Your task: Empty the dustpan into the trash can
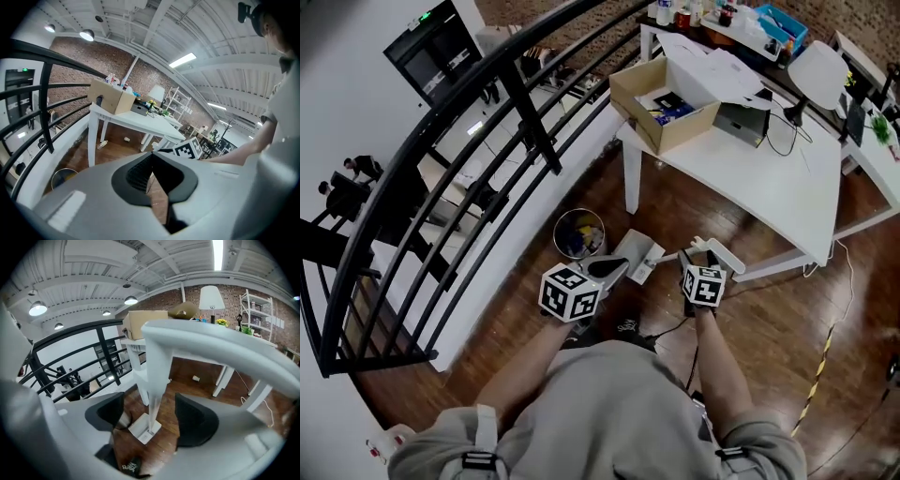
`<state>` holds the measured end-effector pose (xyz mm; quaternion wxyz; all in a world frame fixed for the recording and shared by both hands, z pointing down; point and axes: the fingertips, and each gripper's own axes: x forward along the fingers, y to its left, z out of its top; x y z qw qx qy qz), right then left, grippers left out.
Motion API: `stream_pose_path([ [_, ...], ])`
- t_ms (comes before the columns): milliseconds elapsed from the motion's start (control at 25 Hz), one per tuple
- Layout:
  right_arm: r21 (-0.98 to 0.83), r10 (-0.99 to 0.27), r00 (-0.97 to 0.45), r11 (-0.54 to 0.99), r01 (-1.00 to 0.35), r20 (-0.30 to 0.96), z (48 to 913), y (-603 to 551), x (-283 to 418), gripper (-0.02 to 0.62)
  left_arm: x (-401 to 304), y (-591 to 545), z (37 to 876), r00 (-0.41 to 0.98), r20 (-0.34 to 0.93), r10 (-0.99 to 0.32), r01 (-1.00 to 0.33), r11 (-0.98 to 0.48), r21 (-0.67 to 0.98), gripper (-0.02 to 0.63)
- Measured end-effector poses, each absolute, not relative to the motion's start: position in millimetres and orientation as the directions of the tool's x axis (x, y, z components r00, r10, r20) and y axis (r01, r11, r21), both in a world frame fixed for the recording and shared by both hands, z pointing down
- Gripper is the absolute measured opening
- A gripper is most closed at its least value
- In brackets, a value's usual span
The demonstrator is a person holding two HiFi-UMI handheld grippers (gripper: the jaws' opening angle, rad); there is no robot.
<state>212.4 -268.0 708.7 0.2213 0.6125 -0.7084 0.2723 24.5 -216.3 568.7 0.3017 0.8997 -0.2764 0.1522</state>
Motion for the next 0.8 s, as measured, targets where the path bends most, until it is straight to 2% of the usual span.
stream_pose_path([
  [160, -0.166, -0.654, -0.241, 0.175, -0.97, 0.718, 705.5, -217.8, 180.1, 0.286, -8.0, -204.1, 547.8, 0.821, 0.372, -0.432, -0.569, -0.661, 0.489, 0.005],
  [240, -0.185, -0.654, -0.3, 0.24, -0.953, 0.694, 682.2, -201.4, 152.8, 0.225, -24.9, -193.5, 539.5, 0.83, 0.346, -0.437, -0.557, -0.66, 0.504, 0.005],
  [360, -0.197, -0.712, -0.377, 0.326, -0.925, 0.592, 632.3, -191.4, 108.1, 0.087, -51.0, -179.2, 526.0, 0.835, 0.307, -0.457, -0.55, -0.667, 0.502, 0.005],
  [480, -0.212, -0.769, -0.443, 0.39, -0.896, 0.461, 573.7, -190.4, 66.3, 0.01, -73.6, -168.5, 510.0, 0.833, 0.267, -0.485, -0.55, -0.67, 0.498, 0.005],
  [680, -0.307, -0.792, -0.558, 0.481, -0.821, 0.249, 477.2, -181.5, 9.6, 0.0, -104.5, -151.3, 480.8, 0.816, 0.225, -0.532, -0.568, -0.668, 0.481, 0.005],
  [800, -0.303, -0.781, -0.606, 0.547, -0.78, 0.15, 425.9, -172.9, -18.7, 0.0, -122.4, -148.1, 456.2, 0.799, 0.191, -0.57, -0.587, -0.67, 0.454, 0.005],
])
